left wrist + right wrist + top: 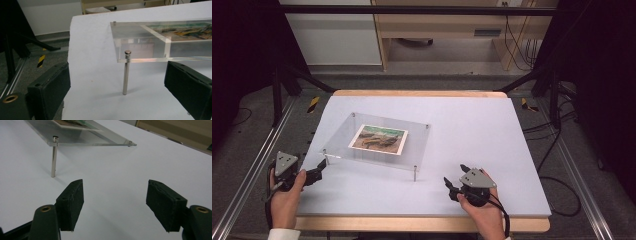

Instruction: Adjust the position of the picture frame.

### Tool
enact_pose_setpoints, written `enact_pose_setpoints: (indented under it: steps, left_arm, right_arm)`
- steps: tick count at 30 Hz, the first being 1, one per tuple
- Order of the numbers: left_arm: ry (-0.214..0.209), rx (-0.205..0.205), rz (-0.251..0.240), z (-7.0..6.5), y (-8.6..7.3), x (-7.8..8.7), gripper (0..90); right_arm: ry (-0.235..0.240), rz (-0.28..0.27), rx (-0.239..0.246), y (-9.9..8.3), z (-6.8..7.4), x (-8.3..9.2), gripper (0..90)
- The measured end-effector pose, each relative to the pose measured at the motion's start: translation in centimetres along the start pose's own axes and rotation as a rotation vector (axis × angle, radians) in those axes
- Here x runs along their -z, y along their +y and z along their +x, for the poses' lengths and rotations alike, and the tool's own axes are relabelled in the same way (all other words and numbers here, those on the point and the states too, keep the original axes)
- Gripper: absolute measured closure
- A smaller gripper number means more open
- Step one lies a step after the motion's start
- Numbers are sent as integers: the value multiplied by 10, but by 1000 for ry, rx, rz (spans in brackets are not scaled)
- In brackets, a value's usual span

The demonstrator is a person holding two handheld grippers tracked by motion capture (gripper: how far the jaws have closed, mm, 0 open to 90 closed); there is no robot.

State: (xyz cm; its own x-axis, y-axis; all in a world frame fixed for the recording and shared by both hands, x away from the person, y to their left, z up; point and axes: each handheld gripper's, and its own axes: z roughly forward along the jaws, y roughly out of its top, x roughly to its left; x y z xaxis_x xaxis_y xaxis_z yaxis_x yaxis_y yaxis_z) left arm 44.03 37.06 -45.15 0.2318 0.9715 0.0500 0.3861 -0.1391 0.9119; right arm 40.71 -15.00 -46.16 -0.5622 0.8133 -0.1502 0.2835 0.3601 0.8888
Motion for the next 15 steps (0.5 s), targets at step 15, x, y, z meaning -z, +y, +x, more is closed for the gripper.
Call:
enact_pose_setpoints:
  steps: [15]
  left_arm:
    - [-57,-30,39,-4,0,-4,61]
  right_arm:
    - [119,22,-80,15,28,-9,298]
